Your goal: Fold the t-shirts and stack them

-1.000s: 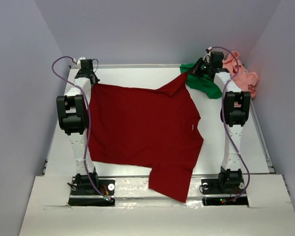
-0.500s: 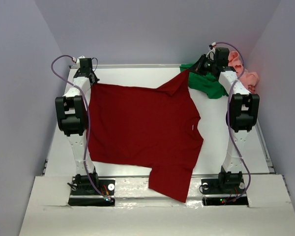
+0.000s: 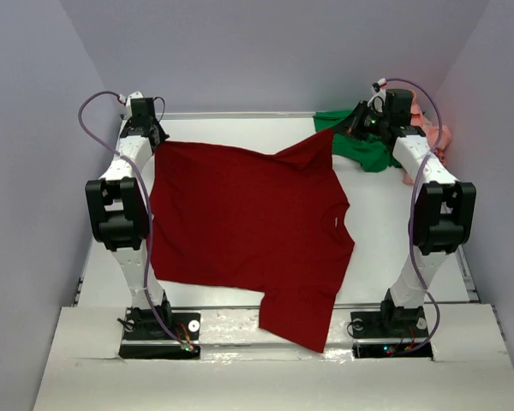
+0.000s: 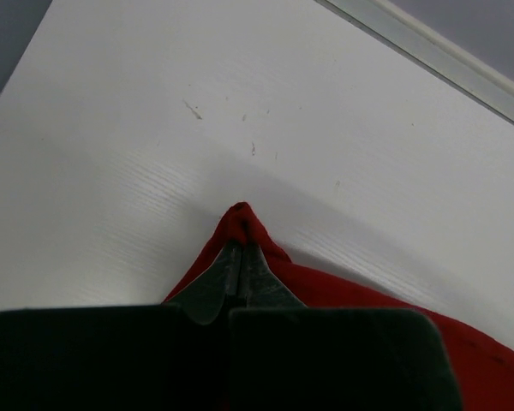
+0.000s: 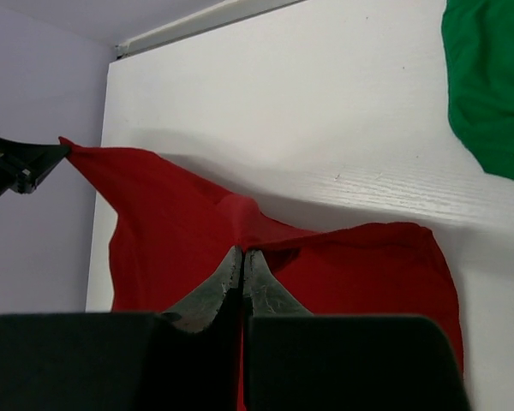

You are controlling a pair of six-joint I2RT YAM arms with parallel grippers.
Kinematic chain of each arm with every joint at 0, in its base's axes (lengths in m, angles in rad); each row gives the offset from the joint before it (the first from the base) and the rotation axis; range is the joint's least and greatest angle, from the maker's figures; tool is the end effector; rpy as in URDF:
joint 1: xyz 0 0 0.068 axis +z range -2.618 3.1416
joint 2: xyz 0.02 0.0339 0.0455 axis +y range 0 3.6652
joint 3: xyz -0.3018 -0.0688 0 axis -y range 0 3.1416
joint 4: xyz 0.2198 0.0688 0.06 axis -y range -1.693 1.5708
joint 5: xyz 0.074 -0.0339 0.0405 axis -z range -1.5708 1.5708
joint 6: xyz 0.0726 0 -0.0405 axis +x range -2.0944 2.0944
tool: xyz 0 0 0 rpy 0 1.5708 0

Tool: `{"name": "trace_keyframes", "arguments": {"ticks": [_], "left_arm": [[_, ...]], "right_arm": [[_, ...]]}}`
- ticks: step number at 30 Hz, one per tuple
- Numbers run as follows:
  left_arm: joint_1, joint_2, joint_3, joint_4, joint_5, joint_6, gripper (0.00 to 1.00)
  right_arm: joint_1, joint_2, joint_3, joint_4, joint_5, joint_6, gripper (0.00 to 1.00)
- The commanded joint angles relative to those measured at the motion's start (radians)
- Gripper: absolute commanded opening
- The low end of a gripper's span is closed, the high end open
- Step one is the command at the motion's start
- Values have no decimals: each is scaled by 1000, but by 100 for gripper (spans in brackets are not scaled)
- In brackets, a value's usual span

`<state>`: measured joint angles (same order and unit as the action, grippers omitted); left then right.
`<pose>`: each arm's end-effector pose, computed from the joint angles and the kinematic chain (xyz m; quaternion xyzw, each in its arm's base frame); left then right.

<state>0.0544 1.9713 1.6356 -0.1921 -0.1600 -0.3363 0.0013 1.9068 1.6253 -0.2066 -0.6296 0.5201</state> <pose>0.4895 0.0382 0.3023 -0.2068 0.8401 -0.0012 0.5014 0.4645 0.0434 0.3328 0.0548 0.8286 0.3827 0.4050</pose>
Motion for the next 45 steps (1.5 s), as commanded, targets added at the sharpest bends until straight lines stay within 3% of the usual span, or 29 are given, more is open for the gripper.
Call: {"name": "trace_keyframes", "arguments": {"ticks": [1, 19, 35, 45], "left_arm": [[10, -75, -43, -4, -6, 34, 0], [35, -175, -145, -69, 30, 60, 0], [39, -229, -189, -188, 80, 77, 0], [44, -267, -203, -282, 189, 48, 0]], "right_arm": [[-1, -104, -57, 50, -19, 8, 0], [-1, -351, -235, -30, -27, 15, 0], [-1, -518, -372, -211, -30, -2, 0], [-1, -615, -469, -310, -22, -8, 0]]}}
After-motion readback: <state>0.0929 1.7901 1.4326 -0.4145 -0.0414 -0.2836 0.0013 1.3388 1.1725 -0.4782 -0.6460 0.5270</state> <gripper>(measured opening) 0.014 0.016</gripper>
